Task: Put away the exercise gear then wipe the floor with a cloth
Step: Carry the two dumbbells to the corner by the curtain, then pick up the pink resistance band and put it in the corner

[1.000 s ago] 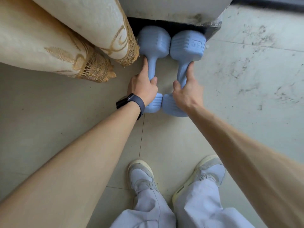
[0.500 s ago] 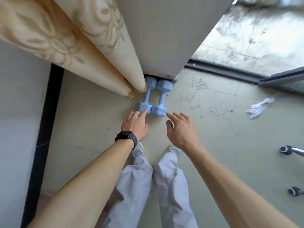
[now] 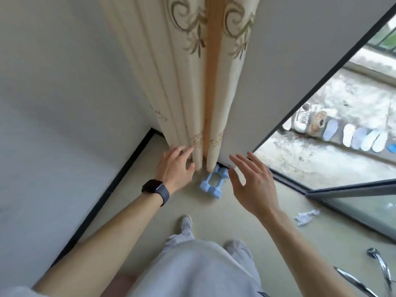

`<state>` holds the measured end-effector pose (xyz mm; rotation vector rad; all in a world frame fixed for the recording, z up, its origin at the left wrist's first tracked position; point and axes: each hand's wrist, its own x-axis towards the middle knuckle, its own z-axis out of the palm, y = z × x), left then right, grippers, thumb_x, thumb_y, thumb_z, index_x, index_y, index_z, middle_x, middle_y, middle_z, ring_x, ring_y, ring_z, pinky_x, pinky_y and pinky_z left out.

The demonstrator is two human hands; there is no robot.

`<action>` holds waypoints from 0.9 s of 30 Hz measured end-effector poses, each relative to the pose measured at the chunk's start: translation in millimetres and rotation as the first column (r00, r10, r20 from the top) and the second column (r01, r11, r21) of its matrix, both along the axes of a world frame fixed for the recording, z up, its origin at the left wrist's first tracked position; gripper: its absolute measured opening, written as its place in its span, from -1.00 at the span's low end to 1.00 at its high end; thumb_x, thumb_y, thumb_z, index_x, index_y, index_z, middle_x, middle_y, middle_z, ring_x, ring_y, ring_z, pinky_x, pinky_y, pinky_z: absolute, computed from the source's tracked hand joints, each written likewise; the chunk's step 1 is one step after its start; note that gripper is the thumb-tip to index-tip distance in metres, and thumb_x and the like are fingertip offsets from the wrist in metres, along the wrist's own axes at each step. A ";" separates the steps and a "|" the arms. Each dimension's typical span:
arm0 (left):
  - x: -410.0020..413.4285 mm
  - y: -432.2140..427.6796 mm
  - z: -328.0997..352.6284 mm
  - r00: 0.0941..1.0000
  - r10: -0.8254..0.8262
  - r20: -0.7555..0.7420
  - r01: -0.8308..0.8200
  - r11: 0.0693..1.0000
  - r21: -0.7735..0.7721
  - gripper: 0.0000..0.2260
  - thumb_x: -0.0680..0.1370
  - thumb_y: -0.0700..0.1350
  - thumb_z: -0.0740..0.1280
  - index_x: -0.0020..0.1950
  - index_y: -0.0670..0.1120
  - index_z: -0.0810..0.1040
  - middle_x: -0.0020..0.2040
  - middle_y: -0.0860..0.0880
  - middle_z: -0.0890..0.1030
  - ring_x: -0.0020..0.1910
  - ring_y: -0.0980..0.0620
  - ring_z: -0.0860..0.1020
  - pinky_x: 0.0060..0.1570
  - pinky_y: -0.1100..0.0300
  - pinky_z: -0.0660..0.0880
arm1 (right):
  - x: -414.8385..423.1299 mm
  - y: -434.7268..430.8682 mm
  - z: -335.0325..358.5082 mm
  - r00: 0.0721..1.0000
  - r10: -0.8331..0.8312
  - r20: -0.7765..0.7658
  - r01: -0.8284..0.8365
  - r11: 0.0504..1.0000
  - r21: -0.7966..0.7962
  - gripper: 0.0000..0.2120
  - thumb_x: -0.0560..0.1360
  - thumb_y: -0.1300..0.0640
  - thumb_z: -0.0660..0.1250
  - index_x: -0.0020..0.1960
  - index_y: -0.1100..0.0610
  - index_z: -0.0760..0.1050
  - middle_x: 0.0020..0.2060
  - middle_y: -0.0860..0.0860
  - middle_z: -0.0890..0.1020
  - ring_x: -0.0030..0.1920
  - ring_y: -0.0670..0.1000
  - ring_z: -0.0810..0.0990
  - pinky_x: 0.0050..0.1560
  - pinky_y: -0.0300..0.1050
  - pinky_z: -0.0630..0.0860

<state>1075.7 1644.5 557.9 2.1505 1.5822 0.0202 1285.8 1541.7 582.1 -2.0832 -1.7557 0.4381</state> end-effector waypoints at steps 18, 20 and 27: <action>-155.5 -372.8 159.9 0.425 0.905 -0.023 -0.806 0.390 0.446 -0.51 0.63 0.17 0.14 0.56 0.13 0.24 0.54 0.05 0.31 0.57 -0.03 0.17 0.50 -0.11 0.18 | -181.7 -78.9 140.9 0.419 0.899 0.126 -0.863 0.351 0.362 -0.59 0.58 -0.15 0.16 0.36 -0.11 0.52 0.37 -0.09 0.54 0.51 0.06 0.32 0.43 0.21 0.34; -165.5 -452.5 172.5 0.290 0.956 -0.039 -0.835 0.273 0.477 -0.51 0.61 0.18 0.10 0.53 0.11 0.31 0.51 0.03 0.38 0.54 -0.05 0.25 0.44 -0.11 0.28 | -219.3 -133.2 147.9 0.277 0.954 0.113 -0.899 0.216 0.380 -0.61 0.57 -0.12 0.21 0.35 -0.10 0.54 0.35 -0.08 0.55 0.50 0.05 0.33 0.42 0.22 0.35; -165.9 -711.5 214.0 -0.154 0.986 -0.058 -0.822 -0.096 0.561 -0.60 0.58 0.09 0.24 0.40 0.05 0.49 0.32 0.00 0.57 0.35 -0.06 0.46 0.24 -0.05 0.45 | -326.7 -339.5 182.6 -0.192 0.973 0.125 -0.872 -0.228 0.433 -0.55 0.58 -0.20 0.11 0.37 -0.10 0.53 0.35 -0.10 0.55 0.50 0.03 0.34 0.42 0.22 0.35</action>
